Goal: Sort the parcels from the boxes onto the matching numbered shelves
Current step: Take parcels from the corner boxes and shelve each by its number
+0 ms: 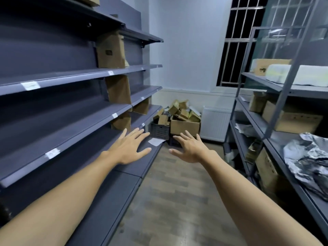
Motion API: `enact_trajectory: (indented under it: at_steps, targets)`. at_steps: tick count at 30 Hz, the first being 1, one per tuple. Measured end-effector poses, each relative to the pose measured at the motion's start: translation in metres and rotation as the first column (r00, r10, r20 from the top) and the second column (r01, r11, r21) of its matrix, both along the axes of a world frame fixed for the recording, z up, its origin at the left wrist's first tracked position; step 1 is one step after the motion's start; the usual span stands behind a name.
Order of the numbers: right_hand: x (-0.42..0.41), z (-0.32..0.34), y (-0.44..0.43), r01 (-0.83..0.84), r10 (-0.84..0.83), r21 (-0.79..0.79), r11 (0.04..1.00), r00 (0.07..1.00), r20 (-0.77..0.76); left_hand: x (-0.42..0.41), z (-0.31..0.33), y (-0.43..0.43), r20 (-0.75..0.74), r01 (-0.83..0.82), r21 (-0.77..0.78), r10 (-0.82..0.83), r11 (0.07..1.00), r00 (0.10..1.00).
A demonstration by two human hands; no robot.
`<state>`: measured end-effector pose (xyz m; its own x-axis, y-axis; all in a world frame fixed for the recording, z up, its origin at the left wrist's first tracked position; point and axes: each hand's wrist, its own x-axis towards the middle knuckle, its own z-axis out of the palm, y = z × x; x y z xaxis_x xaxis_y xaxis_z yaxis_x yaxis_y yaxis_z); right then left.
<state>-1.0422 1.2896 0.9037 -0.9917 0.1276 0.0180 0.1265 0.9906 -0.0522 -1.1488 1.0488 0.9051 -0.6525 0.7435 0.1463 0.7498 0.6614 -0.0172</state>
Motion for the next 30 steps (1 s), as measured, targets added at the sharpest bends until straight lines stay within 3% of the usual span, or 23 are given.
enact_trajectory:
  at_steps: [13,30]
  targets:
    - [-0.123,-0.011,0.124,0.207,-0.208,0.032,0.978,0.978,0.03,-0.178,-0.021,0.159,0.059,0.186,0.077,-0.19,0.98,0.98]
    - [-0.29,-0.022,0.246,0.364,-0.36,-0.026,0.931,0.929,0.089,-0.373,-0.047,0.3,0.091,0.269,-0.035,-0.265,0.963,0.96]
